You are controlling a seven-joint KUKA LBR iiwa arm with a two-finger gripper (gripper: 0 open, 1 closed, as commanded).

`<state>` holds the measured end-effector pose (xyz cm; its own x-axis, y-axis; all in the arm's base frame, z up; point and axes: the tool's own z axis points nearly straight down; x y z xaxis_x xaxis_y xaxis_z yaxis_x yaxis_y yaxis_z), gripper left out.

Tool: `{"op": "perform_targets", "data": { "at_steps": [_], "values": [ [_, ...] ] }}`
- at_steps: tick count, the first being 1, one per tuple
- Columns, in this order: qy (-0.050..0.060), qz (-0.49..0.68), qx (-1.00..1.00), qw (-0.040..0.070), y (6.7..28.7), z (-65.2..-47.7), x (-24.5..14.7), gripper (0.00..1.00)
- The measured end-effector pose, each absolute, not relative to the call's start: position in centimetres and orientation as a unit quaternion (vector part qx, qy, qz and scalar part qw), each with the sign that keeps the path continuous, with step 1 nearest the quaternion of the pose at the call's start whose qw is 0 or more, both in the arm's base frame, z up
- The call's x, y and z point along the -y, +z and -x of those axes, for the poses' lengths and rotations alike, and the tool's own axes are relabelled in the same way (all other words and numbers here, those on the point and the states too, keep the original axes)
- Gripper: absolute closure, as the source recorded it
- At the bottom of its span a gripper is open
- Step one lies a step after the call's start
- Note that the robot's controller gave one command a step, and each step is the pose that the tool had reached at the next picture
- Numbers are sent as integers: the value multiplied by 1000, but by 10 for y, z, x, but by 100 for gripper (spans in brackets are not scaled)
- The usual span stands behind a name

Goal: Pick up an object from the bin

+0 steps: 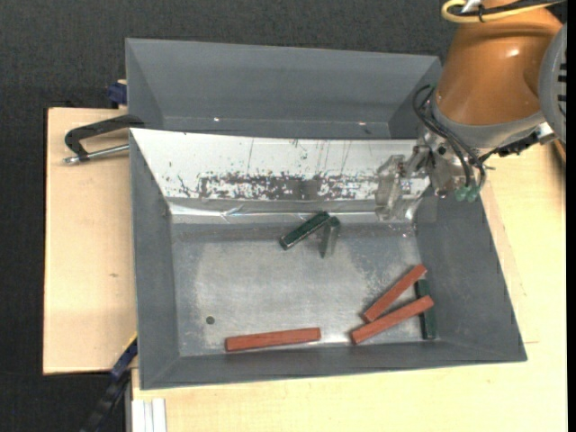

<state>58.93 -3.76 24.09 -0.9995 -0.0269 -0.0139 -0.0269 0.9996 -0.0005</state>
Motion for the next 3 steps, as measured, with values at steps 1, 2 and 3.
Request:
{"op": "perform_targets", "data": {
  "at_steps": [1,2,3],
  "values": [
    [0,13,-1000,3,237,-588,37,0],
    [0,13,-1000,3,237,-588,37,0],
    [0,18,-1000,4,180,-541,85,0]
  ]
}}
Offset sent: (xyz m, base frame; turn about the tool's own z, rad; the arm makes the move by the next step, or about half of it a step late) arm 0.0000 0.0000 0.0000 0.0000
